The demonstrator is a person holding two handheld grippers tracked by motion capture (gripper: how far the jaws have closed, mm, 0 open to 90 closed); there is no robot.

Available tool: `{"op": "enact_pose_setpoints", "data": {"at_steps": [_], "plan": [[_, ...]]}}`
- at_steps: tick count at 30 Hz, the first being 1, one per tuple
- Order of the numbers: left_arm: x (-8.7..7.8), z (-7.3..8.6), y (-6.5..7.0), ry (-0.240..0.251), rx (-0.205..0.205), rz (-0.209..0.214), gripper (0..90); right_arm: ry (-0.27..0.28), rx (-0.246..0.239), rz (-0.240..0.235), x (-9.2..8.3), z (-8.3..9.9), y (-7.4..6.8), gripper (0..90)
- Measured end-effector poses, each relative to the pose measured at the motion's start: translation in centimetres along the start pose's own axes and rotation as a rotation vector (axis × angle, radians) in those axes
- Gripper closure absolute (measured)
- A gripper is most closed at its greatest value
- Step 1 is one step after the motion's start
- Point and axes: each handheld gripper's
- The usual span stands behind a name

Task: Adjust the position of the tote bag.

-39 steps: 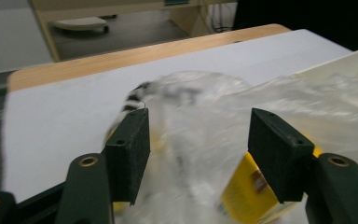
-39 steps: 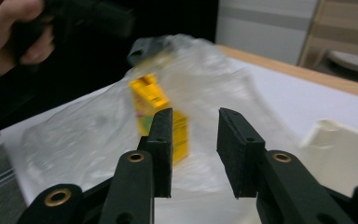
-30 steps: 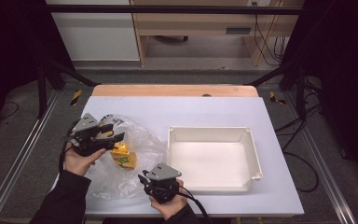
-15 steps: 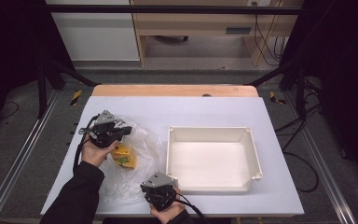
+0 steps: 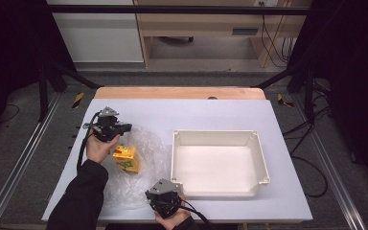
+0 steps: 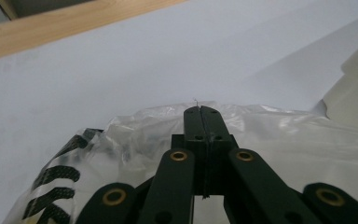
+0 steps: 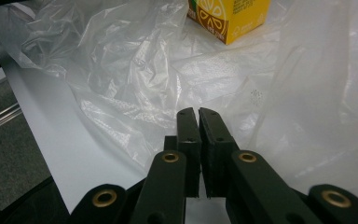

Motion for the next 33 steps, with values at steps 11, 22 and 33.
{"op": "enact_pose_setpoints", "data": {"at_steps": [11, 22, 33], "plan": [[1.3, 2.4, -2.5, -0.082, -0.089, 0.018, 90.0, 0.007, -0.002, 0.001, -0.1, 0.1, 0.0, 86.7], [-3.2, 2.5, -1.5, 0.059, -0.119, -0.004, 82.9, 0.150, 0.005, 0.001, -2.9, -1.9, 0.2, 80.6], [-10.4, 6.3, 1.7, 0.190, -0.038, -0.154, 48.9, 0.323, 0.036, 0.036, -6.6, -5.7, 2.2, 69.6]]}}
Point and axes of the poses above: each handheld gripper's, and its own axes: x roughly forward along the jaws, z roughly out of its underside, y roughly to its right, and after that the axes turned 13 degrees about z, right-handed
